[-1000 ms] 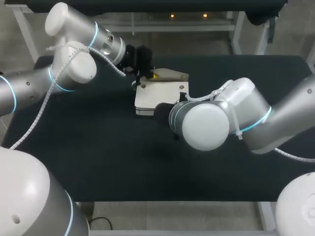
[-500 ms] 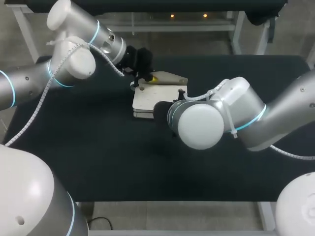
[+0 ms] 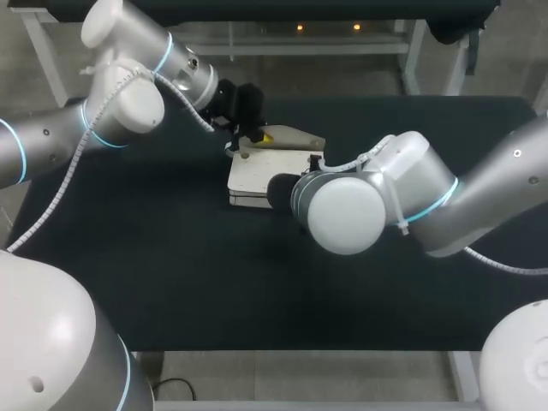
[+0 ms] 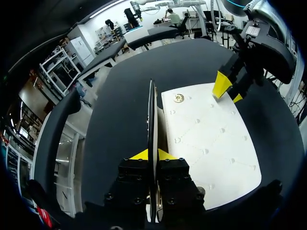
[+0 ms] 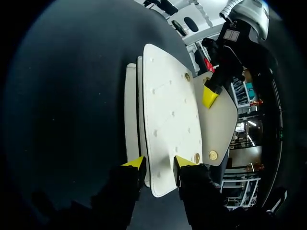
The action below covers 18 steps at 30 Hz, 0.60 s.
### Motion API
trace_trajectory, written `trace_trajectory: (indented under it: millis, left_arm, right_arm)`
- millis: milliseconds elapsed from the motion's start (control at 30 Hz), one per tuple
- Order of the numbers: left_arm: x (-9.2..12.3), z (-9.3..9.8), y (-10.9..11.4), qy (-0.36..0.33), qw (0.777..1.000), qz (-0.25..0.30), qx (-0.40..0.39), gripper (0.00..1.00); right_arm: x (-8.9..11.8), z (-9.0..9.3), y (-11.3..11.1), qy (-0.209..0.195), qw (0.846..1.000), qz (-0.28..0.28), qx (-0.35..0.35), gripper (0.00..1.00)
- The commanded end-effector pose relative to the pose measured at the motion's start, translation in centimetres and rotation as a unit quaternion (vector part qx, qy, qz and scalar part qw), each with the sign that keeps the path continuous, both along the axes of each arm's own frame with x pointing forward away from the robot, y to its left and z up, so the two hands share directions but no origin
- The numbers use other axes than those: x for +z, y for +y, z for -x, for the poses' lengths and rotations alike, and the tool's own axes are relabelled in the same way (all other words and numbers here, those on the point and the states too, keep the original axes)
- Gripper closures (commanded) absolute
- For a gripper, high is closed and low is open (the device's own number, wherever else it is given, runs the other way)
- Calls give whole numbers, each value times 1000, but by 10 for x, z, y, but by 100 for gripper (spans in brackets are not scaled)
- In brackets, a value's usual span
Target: Pick up the bag, open it, inspect its contents, close it, and place it on the opposite side
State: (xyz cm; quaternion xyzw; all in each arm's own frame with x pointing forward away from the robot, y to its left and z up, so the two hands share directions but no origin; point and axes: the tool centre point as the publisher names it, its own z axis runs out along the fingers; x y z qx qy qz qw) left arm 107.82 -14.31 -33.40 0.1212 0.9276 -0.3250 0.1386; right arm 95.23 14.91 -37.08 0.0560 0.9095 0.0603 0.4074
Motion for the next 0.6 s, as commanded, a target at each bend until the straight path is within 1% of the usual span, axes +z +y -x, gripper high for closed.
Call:
trace_trajectory:
  millis: [33, 133, 233, 333, 367, 600]
  left_arm:
    - [-1, -3, 0, 3, 1000, 0, -2, 100]
    - [-2, -3, -1, 3, 1000, -2, -3, 100]
    - [-3, -2, -1, 4, 1000, -3, -5, 100]
    - [-4, -1, -1, 3, 1000, -3, -6, 100]
    - [-4, 0, -1, 2, 1000, -2, -6, 100]
    - [-4, 10, 3, -31, 999, 17, -5, 100]
  right_arm:
    - [-6, 0, -1, -12, 1000, -7, 4, 69]
    - [-5, 0, 0, -15, 1000, -8, 3, 73]
    - [-5, 0, 0, -19, 1000, -10, 2, 81]
    - [-5, 0, 0, -20, 1000, -11, 2, 98]
    - [-4, 0, 0, -20, 1000, -11, 2, 100]
    - [-5, 0, -1, -19, 1000, -15, -1, 100]
